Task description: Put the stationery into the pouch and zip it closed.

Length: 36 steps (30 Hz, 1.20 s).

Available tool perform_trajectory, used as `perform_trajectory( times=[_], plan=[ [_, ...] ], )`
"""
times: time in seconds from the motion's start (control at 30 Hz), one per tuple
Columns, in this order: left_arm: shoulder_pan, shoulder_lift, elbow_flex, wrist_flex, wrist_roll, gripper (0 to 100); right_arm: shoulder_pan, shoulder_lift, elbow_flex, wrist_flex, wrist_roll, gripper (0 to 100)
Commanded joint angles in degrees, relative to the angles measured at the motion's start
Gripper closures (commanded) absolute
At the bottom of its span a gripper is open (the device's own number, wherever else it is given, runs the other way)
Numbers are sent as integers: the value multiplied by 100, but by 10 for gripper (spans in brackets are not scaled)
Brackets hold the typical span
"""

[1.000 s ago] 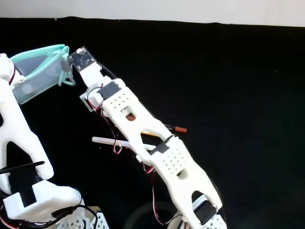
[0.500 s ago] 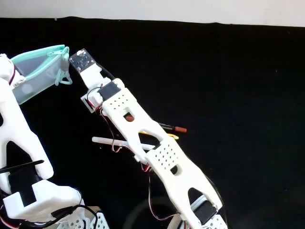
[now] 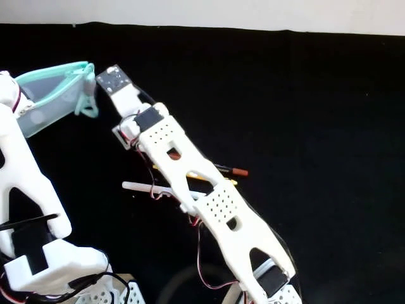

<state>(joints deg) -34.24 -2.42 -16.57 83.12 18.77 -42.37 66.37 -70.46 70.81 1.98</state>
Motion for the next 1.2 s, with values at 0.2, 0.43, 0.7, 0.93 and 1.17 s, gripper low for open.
perform_trajectory(
  times=[0.2, 0.43, 0.7, 0.93, 1.17],
  plan=[
    [-13, -75, -277, -97, 53, 993, 101, -48, -593, 330, -264, 812],
    [-13, -75, -277, -97, 53, 993, 66, -110, -734, 444, -695, 812],
    [-13, -75, -277, -97, 53, 993, 171, -145, -840, 866, -2409, 812],
    [-13, -75, -277, -97, 53, 993, 180, -136, -840, 892, -2734, 838],
    [-13, -75, -268, -97, 53, 993, 295, -127, -2105, 1226, -2708, 843]
  ],
)
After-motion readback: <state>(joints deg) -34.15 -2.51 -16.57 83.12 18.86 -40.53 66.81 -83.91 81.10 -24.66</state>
